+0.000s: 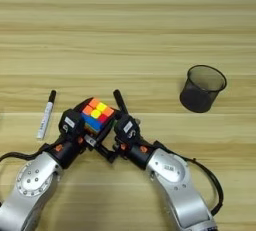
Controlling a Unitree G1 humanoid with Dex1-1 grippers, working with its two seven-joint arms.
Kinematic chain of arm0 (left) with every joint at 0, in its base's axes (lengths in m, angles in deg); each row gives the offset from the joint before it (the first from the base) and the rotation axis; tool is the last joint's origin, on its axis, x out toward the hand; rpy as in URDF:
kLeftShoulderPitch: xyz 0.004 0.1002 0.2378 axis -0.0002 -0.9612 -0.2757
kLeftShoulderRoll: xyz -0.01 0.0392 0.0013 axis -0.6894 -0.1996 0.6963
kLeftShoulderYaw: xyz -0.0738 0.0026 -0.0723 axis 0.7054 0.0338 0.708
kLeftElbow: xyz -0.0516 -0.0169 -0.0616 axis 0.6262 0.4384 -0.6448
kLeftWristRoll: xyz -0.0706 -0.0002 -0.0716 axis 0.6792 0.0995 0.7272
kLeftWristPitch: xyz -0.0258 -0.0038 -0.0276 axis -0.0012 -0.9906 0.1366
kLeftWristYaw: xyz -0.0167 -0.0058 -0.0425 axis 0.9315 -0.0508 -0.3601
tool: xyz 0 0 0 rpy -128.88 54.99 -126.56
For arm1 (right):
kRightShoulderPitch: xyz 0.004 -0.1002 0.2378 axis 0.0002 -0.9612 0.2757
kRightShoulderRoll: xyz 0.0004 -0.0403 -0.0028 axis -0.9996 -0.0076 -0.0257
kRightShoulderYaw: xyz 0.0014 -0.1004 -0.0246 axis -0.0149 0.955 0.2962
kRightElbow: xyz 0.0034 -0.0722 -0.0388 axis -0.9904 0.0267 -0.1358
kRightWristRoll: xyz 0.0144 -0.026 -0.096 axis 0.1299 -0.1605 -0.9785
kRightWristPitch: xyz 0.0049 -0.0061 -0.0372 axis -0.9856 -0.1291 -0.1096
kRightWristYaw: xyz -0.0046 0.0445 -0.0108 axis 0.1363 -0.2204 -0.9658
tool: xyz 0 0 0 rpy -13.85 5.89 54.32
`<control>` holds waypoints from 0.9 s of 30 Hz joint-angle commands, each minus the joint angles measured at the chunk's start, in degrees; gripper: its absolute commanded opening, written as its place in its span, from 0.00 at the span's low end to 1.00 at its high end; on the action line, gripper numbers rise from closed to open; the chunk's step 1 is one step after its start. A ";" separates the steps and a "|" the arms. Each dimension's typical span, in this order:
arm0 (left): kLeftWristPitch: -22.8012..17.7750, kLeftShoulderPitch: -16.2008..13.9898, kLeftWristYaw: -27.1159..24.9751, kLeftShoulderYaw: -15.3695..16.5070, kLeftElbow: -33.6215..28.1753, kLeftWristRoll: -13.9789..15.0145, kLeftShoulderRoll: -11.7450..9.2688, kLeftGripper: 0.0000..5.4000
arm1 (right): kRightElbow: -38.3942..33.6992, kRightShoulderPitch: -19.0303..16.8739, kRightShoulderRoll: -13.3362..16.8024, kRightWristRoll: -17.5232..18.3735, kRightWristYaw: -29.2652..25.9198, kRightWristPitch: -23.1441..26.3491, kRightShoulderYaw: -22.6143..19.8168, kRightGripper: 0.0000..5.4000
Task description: Move the objects on the table
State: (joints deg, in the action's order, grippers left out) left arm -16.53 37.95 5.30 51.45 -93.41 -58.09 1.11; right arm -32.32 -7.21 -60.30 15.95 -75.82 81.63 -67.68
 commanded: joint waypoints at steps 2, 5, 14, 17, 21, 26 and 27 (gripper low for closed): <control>-1.34 -0.67 -0.32 -0.73 1.33 -1.04 -0.46 0.61 | -1.34 1.15 -0.98 1.19 0.11 -1.54 -0.15 0.73; -1.50 -0.70 0.05 -0.63 1.22 -1.39 -0.47 0.67 | -1.31 1.18 -1.03 1.15 0.26 -1.48 -0.25 0.67; -1.55 -0.43 0.24 -0.23 1.24 -1.11 -0.25 0.81 | -0.82 1.54 -1.19 0.91 0.73 -1.32 -0.54 0.61; -1.56 -0.36 0.26 -0.20 1.31 -1.11 -0.23 0.87 | -0.72 1.62 -1.19 0.89 0.83 -1.28 -0.60 0.61; -1.58 -0.31 0.25 -0.19 1.31 -1.15 -0.25 0.94 | -0.63 1.69 -1.18 0.91 0.95 -1.25 -0.59 0.61; -1.38 -0.18 0.33 -0.10 1.46 -1.14 -0.18 1.00 | -0.37 1.86 -1.14 0.89 1.15 -1.32 -0.61 0.61; -1.28 -0.16 0.42 0.00 1.42 -1.13 -0.14 1.00 | -0.30 1.90 -1.15 0.84 1.21 -1.36 -0.63 0.61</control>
State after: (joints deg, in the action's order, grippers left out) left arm -16.56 38.29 5.74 51.64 -93.36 -58.21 1.42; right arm -32.24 -7.20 -60.55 15.95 -74.80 81.63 -67.84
